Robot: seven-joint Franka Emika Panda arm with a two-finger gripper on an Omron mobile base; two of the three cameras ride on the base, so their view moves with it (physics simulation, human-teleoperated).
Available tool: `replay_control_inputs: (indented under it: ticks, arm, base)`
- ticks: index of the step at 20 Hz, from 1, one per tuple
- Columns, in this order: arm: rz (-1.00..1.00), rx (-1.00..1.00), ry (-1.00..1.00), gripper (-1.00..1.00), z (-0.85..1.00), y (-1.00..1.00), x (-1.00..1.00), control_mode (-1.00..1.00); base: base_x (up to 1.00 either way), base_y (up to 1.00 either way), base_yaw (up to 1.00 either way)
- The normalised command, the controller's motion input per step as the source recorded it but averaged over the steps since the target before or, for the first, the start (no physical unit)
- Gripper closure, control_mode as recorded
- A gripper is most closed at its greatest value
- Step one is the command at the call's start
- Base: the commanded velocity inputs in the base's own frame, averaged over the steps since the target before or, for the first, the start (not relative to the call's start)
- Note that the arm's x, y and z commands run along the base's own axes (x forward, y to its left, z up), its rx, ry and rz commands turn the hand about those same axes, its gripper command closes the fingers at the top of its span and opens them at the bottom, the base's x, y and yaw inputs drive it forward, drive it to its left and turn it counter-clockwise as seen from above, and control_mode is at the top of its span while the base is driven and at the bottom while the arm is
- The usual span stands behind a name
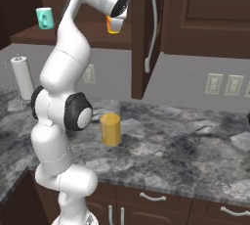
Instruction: There is a tray on the dining counter. Grab the cup, mug, and pitcher and place them on the tray. The pitcher may be placed next to the tray if it cannot fit the tray.
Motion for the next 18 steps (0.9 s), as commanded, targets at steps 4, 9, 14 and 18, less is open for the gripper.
replay_control_inputs:
  ticks: [4,9,14,18]
  arm:
    - [0.0,0.0,0.0,1.0,0.0,-0.06,-0.8,-1.0]
    - [0.0,0.0,0.0,1.0,0.0,0.0,-0.82,-1.0]
    - [0.0,0.0,0.0,1.0,-0.11,0.0,-0.95,-1.0]
    - [0.0,0.0,0.02,1.0,-0.29,0.0,-0.92,-1.0]
  base:
    - [0.0,0.0,0.0]
    - [0.0,0.0,0.0]
    - [0.0,0.0,0.0]
    - [0.0,0.0,0.0]
